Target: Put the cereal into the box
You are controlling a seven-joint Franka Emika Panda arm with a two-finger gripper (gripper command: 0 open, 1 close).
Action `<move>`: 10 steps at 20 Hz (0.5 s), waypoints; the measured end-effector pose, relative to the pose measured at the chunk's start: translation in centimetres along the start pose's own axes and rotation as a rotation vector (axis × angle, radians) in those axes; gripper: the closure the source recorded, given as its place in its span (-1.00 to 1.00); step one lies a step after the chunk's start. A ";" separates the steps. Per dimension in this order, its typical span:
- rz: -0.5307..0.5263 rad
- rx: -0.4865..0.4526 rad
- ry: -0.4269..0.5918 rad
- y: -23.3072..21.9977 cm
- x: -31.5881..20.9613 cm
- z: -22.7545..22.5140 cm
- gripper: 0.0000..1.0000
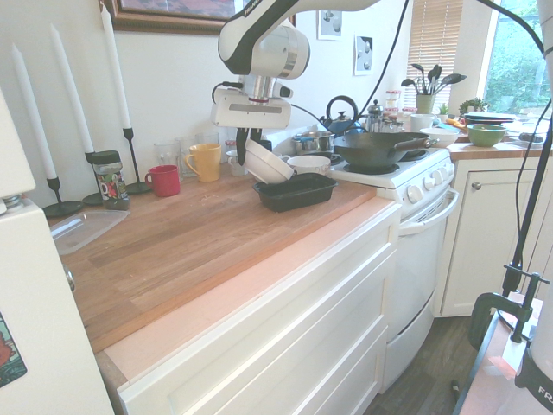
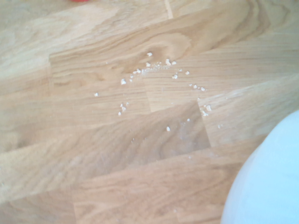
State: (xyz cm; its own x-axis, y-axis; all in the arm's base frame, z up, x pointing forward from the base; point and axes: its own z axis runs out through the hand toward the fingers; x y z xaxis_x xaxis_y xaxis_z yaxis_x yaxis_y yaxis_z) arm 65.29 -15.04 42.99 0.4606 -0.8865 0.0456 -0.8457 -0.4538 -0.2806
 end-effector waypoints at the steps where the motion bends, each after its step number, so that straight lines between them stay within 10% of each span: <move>1: 0.007 0.018 -0.018 0.2 0.3 0.3 1.00; 10: 0.061 0.151 -0.095 1.8 2.8 0.0 1.00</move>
State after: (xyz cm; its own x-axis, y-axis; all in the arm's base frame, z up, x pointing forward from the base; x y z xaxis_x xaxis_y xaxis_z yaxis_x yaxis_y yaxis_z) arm 65.06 -18.28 42.61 0.4390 -0.8962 -0.0647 -0.8263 -0.3744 -0.4208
